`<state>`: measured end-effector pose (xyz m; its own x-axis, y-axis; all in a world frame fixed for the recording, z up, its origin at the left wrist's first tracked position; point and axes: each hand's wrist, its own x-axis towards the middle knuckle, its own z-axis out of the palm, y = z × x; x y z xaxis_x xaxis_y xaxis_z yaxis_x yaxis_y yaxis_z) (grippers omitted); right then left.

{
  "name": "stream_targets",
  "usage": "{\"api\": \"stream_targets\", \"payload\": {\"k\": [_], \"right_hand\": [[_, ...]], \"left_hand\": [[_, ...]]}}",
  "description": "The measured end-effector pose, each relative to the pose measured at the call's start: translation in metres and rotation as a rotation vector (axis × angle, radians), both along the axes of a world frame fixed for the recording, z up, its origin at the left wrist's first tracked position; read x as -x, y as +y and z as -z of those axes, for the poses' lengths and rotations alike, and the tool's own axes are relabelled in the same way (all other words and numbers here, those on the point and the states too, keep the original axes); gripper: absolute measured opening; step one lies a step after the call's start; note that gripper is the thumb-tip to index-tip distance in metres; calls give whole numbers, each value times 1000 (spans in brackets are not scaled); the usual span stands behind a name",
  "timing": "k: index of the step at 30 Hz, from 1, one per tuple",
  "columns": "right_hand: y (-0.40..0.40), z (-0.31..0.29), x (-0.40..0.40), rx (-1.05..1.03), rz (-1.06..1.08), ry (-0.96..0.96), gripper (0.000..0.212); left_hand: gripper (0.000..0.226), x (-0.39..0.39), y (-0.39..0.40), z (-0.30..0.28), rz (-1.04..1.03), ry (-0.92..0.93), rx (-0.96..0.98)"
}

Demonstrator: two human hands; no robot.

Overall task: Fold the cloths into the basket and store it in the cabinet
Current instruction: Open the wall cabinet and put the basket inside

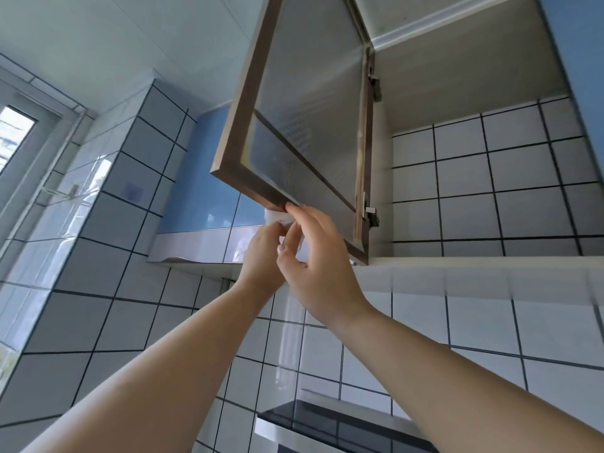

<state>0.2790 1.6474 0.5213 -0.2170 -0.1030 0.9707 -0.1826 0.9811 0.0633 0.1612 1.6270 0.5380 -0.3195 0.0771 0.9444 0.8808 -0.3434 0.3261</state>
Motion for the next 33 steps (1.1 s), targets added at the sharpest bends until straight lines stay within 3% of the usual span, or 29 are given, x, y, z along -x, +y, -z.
{"api": "stream_targets", "payload": {"k": [4, 15, 24, 33], "right_hand": [[8, 5, -6, 54, -52, -4, 54], [39, 23, -35, 228, -8, -56, 55], [53, 81, -97, 405, 9, -179, 53], [64, 158, -181, 561, -46, -324, 50]], "left_hand": [[17, -11, 1, 7, 137, -62, -20], [78, -23, -22, 40, 288, -264, -10], [74, -61, -44, 117, 229, -379, 130], [74, -156, -71, 180, 119, -465, 240]]}}
